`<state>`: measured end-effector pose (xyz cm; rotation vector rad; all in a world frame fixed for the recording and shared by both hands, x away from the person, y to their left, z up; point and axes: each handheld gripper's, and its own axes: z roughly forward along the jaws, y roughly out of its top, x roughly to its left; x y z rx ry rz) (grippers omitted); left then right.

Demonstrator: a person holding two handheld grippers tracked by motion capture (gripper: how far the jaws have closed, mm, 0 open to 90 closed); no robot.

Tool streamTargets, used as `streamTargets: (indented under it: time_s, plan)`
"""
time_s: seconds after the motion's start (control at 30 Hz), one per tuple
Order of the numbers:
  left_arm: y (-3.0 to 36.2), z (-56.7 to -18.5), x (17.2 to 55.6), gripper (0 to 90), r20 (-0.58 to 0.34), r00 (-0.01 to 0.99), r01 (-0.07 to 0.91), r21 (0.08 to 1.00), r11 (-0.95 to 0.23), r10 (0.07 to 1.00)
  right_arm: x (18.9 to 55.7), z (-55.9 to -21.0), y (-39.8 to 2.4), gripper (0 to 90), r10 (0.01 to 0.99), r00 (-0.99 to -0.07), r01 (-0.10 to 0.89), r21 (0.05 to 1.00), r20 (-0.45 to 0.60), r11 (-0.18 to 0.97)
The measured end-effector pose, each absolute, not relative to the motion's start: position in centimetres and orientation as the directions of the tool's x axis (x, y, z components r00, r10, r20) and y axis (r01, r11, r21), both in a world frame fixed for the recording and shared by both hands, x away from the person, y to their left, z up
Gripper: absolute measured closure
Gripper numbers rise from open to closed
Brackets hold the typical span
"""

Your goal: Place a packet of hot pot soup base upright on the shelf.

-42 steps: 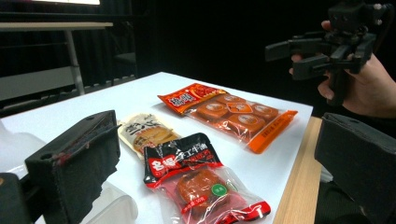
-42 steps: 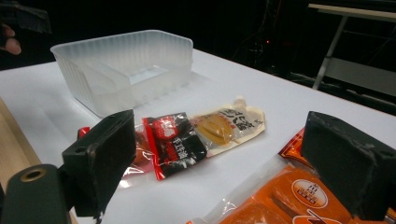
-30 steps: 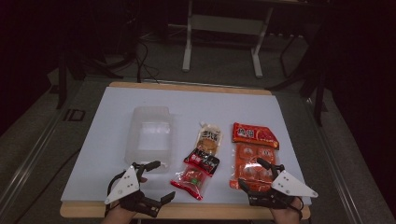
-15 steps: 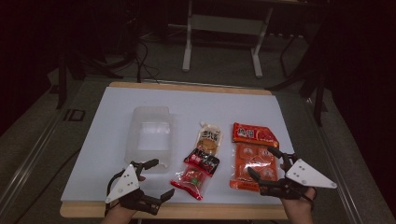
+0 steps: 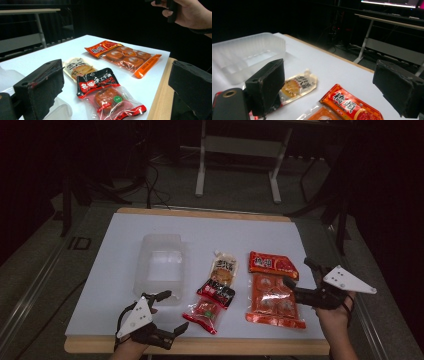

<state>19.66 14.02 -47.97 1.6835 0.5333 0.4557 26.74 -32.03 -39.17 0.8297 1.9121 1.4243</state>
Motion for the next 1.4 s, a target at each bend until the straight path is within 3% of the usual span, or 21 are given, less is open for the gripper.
streamTargets:
  time_s: [0.43,0.5,0.93,1.23,1.4]
  plan:
    - [14.2,-48.6,20.0,0.5,0.016,0.815,0.093,0.983,-0.157,0.58,31.9,-40.2,-34.2,10.4,0.821,-0.568,0.227,0.949,-0.053,0.218]
    - [14.2,-48.7,20.0,0.5,0.02,0.813,0.088,0.984,-0.156,0.582,32.6,-40.6,-34.4,15.0,0.827,-0.561,0.252,0.943,-0.041,0.218]
    - [14.3,-49.0,20.2,0.5,0.017,0.816,0.09,0.984,-0.156,0.578,36.7,-43.3,-35.4,13.0,0.844,-0.536,0.339,0.914,-0.008,0.223]
    - [14.1,-49.2,20.3,0.5,0.017,0.82,0.094,0.982,-0.164,0.572,38.6,-45.9,-35.9,19.7,0.854,-0.518,0.382,0.883,-0.039,0.272]
    - [14.0,-49.2,20.3,0.5,0.015,0.822,0.095,0.982,-0.163,0.569,39.8,-47.5,-36.6,21.5,0.863,-0.504,0.443,0.862,0.012,0.247]
